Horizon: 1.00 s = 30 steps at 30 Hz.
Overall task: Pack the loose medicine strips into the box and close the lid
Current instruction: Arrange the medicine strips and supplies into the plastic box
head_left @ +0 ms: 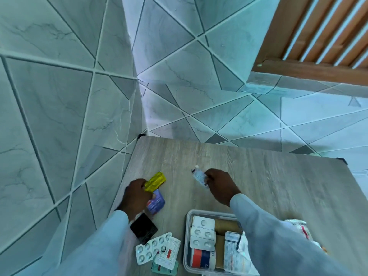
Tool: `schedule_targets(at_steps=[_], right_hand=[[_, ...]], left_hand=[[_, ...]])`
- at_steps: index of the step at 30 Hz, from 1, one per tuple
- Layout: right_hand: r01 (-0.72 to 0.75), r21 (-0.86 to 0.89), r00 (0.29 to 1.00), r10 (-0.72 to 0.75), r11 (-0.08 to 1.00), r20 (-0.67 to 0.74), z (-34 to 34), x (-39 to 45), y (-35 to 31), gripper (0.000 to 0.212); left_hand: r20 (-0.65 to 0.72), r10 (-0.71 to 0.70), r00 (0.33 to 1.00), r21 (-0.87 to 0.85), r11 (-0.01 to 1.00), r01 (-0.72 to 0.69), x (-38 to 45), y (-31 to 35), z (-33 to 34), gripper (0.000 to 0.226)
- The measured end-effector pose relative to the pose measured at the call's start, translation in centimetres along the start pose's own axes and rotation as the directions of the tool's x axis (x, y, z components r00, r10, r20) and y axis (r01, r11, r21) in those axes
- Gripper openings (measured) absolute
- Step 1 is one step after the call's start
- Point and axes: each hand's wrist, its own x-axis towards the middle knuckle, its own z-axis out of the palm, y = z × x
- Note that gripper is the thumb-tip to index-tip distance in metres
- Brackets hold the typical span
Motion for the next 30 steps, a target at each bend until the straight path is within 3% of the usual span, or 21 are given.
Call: schedule_targets(at_steps=[3, 5, 10, 13, 16, 19, 21, 25, 30], right_hand=[[-0.011, 0.135, 0.995, 0.024, 0.991, -0.098, -2.7, -2.7, 2.0, 0.008], [-0.024, 0.24, 0.993, 0.051, 0.97, -0.108, -4.3, -5.1, 3.9, 0.013], [-0.084, 0.327, 0.985, 0.128, 0.941, -0.114, -7.3, -12.2, 7.7, 0.018], [-0.137, 0.337, 0.975, 0.188, 0.932, -0.122, -7.5, -15.5, 10.0, 0.014], [-0.159, 0.288, 0.966, 0.209, 0.944, -0.15, -6.5, -17.8, 12.1, 0.03], [-0.194, 0.235, 0.968, 0.225, 0.952, -0.114, -5.6, -19.4, 13.0, 0.035], [-0.221, 0.184, 0.967, 0.239, 0.958, -0.084, -5.1, -19.8, 13.2, 0.035], [-0.324, 0.117, 0.946, 0.323, 0.939, 0.021, -4.3, -20.3, 13.2, 0.024], [-0.221, -0.099, 0.975, 0.224, 0.97, 0.019, -3.6, -19.9, 12.2, 0.028]], left_hand=[[-0.028, 0.029, 0.999, -0.215, 0.976, -0.034, -0.6, 2.4, -0.3, 0.028], [0.011, 0.07, 0.997, -0.294, 0.954, -0.064, -1.8, 4.8, 0.7, 0.019], [0.27, 0.187, 0.945, -0.346, 0.934, -0.086, -6.2, 9.7, 7.1, 0.018], [0.442, 0.263, 0.858, -0.217, 0.959, -0.182, -8.4, 9.9, 11.7, 0.034], [0.528, 0.291, 0.798, -0.015, 0.942, -0.334, -10.1, 9.5, 14.8, 0.048], [0.586, 0.321, 0.744, 0.091, 0.886, -0.455, -11.8, 9.6, 16.3, 0.031], [0.605, 0.305, 0.736, 0.141, 0.868, -0.475, -12.2, 9.3, 16.9, 0.021], [0.591, 0.267, 0.761, 0.342, 0.772, -0.536, -11.6, 7.7, 17.8, 0.024], [0.587, 0.301, 0.752, 0.511, 0.584, -0.632, -12.5, 7.3, 17.7, 0.026]])
